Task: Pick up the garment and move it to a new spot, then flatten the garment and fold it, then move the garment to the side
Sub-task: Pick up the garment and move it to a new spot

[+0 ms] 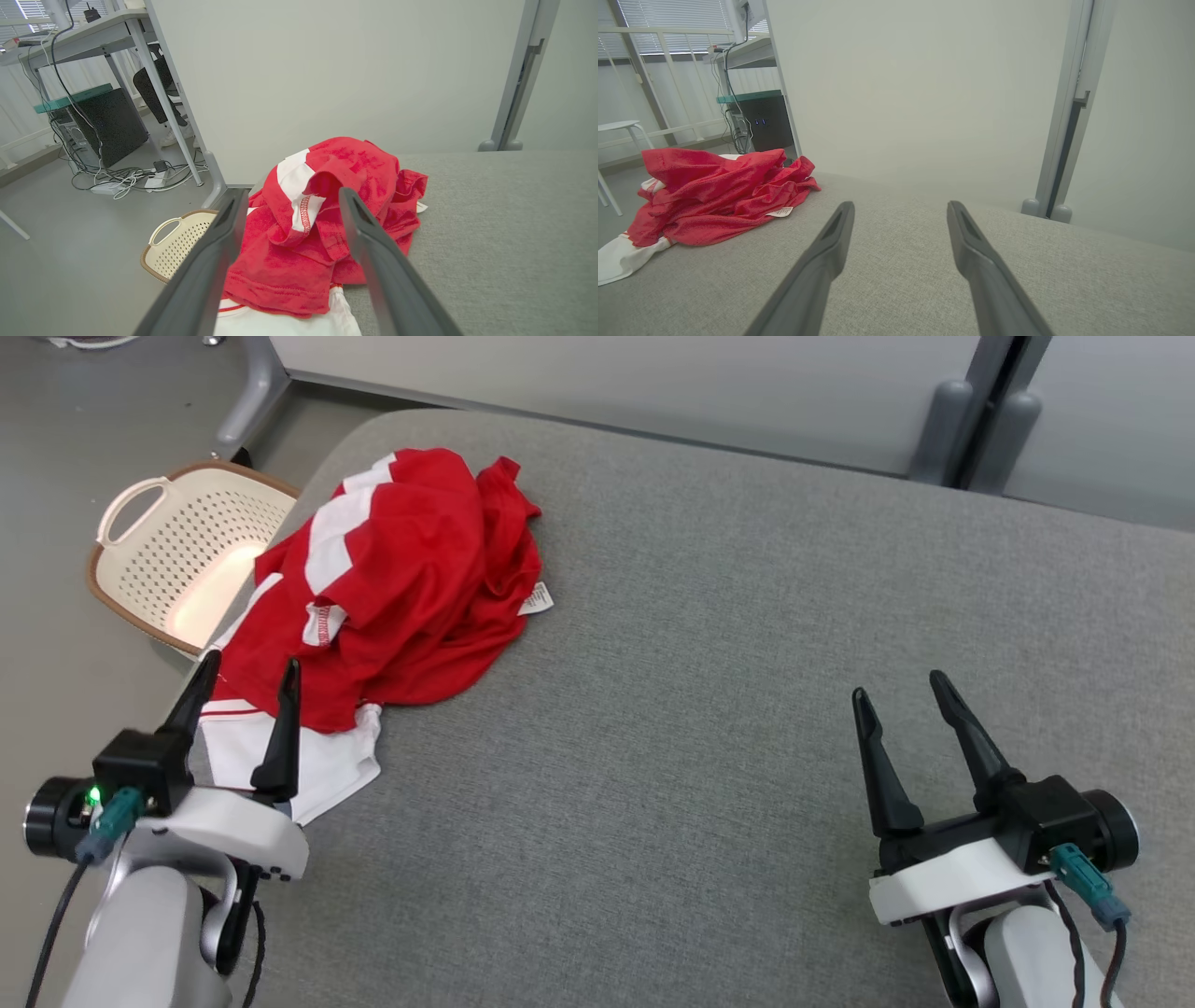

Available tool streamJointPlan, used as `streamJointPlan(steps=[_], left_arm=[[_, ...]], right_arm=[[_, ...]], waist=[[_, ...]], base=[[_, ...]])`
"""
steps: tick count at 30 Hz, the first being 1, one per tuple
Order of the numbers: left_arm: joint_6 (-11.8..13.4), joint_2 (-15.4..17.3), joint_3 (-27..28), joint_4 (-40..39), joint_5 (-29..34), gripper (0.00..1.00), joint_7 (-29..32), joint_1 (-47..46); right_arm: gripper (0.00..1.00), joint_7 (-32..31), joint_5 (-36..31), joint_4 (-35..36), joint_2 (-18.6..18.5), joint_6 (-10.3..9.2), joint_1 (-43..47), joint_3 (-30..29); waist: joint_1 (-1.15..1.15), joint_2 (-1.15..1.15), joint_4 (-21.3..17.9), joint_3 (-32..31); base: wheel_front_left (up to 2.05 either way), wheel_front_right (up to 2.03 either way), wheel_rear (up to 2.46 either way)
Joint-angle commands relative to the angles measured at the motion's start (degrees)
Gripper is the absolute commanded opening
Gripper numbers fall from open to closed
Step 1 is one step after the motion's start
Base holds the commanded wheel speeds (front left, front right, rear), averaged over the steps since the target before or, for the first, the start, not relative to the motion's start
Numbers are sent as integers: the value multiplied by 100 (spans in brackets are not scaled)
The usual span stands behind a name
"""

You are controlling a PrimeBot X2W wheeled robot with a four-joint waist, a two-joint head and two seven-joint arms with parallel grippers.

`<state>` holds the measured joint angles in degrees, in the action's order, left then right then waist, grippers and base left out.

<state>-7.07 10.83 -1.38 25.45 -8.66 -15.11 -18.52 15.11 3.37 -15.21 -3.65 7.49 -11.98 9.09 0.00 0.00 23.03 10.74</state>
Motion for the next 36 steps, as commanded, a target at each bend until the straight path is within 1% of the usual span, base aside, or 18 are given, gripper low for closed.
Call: streamJointPlan(steps=[1,2,3,5,8,10,11,12,13,16,18,20,21,22,23,30,35,36], left_arm=[[-43,175,-170,232,-60,100,73,-303],[-43,175,-170,232,-60,100,73,-303],[-40,294,-290,351,-87,100,118,-449],[-48,431,-571,576,-270,100,224,-723],[-39,667,-929,868,-654,100,407,-1105],[-40,705,-1078,1048,-1107,100,538,-1294],[-40,825,-1162,1136,-1196,100,577,-1409],[-38,963,-1246,1207,-1212,100,556,-1529],[-36,1032,-1289,1302,-1249,100,526,-1623],[-37,1091,-1449,1644,-1362,100,501,-1827],[-37,1193,-1553,1873,-1362,100,491,-1979],[-37,1209,-1684,2062,-1418,100,456,-2069],[-37,1200,-1747,2133,-1462,85,442,-2102],[-37,1205,-1800,2200,-1511,9,428,-2140],[-37,1227,-1846,2258,-1537,0,388,-2180],[-38,1298,-1989,2386,-1717,0,74,-2302],[-35,1371,-1911,2042,-1665,0,-3,-2310],[71,1472,-1936,1835,-1463,0,-6,-2335]], right_arm=[[100,8,-64,50,-54,0,-91,-52],[100,8,-64,50,-54,0,-91,-52],[100,7,-94,67,-58,0,-125,-57],[100,8,-122,85,-72,0,-171,-102],[100,8,-178,123,-79,0,-235,-134],[100,8,-194,136,-85,0,-276,-111],[100,8,-212,138,-87,0,-292,-94],[100,8,-220,140,-93,0,-314,-80],[100,8,-221,142,-99,0,-345,-73],[100,7,-241,139,-102,0,-381,-46],[100,8,-252,140,-104,0,-408,-25],[100,8,-258,141,-98,0,-424,-13],[100,8,-265,139,-96,0,-432,-12],[100,8,-273,136,-93,0,-440,-12],[100,8,-279,130,-89,0,-446,-12],[100,8,-209,56,-42,0,-392,-20],[100,8,-125,62,6,0,-321,-75],[100,8,-97,57,16,0,-310,-80]], waist=[[0,0,-209,301],[0,0,-209,301],[0,0,-255,383],[0,0,-323,520],[0,0,-421,701],[0,0,-490,810],[0,0,-527,862],[0,0,-560,912],[0,0,-584,954],[0,0,-651,1059],[0,0,-696,1106],[0,0,-734,1133],[0,0,-747,1145],[0,0,-760,1152],[0,0,-772,1153],[0,0,-842,941],[0,0,-908,658],[0,0,-928,591]], base=[[0,0,0],[0,0,0],[0,0,0],[0,0,0],[0,0,0],[0,0,0],[0,0,0],[0,0,0],[0,0,0],[0,0,0],[0,0,0],[0,0,0],[0,0,0],[0,0,0],[0,0,0],[0,0,0],[0,0,0],[0,0,0]])
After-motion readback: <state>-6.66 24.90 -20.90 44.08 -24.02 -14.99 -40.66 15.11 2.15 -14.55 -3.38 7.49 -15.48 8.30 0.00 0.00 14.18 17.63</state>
